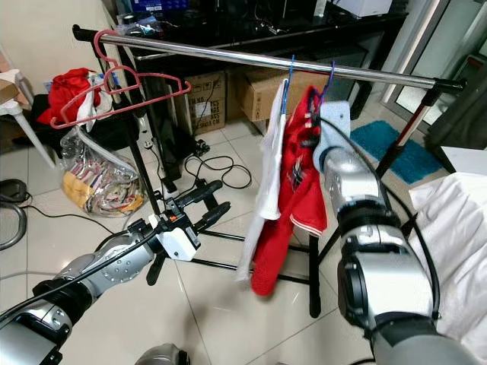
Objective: Hang hanger
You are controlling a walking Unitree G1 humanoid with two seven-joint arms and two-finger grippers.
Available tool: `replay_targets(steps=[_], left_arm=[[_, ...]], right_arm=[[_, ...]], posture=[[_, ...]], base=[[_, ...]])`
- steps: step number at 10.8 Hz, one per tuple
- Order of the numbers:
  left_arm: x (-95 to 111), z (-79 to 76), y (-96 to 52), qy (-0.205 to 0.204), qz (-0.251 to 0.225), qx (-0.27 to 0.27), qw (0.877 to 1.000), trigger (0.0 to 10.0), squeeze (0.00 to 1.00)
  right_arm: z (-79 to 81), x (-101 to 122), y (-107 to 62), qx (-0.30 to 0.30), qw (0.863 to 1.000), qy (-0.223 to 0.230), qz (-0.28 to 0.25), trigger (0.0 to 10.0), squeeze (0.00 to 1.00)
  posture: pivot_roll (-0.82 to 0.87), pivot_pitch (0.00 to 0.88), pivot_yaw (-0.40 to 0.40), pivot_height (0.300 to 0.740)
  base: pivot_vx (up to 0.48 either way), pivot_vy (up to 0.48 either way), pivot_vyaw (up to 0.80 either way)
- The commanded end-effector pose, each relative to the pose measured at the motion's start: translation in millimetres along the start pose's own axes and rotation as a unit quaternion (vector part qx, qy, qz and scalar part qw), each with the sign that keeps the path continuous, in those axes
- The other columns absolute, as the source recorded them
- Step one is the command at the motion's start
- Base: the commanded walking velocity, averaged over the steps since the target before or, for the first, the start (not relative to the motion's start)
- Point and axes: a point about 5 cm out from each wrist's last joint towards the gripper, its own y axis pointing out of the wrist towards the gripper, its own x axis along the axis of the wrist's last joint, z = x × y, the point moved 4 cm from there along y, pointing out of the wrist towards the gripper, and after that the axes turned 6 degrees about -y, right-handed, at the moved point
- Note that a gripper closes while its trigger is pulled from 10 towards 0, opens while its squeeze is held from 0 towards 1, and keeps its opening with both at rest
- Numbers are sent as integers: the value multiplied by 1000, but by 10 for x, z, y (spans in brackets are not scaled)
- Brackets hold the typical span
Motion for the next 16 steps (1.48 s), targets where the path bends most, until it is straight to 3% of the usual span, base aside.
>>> replay_targets(steps=[1,2,3,4,6,8,9,11,14,16], left_arm=[[-9,-51,-2,1,4,-14,1000,10000,0],[-14,-46,-3,-4,6,-9,1000,10000,0],[-19,-46,-4,-10,8,-3,1000,10000,0],[-53,-58,-22,-28,20,16,999,10000,0],[-81,-76,-58,-53,30,38,997,10000,0],[-122,-72,-94,-88,43,71,993,10000,0],[-159,-52,-107,-123,54,107,985,10000,0],[-248,-155,-170,-183,86,137,970,10000,0],[-466,-415,-431,-282,167,183,927,10000,0],[-598,-492,-592,-318,212,211,900,10000,0]], right_arm=[[10,45,-14,7,1000,1,-11,10000,604],[0,25,-30,9,1000,0,-14,10000,0],[-36,-25,-64,7,1000,-11,-21,10000,0],[-217,-251,-181,-30,999,-34,-28,10000,0],[-272,-359,-319,-31,998,13,-47,10000,0],[-285,-335,-470,-42,994,23,-98,10000,0],[-268,-434,-508,-48,993,17,-103,10000,0],[-155,-681,-538,-34,996,0,-85,10000,0],[191,-1341,-645,31,997,-49,-47,10000,0],[250,-1643,-737,44,997,-64,-21,10000,0]], posture=[[122,0,-37,740],[122,0,-37,740],[122,0,-37,740],[122,0,-37,740],[108,0,-36,740],[98,0,-34,740],[93,0,-36,740],[99,0,-38,740],[125,0,-55,740],[132,0,-61,740]], base=[[0,0,0],[0,0,0],[0,0,0],[0,0,0],[0,0,0],[0,0,0],[0,0,0],[0,0,0],[0,0,0],[0,0,0]])
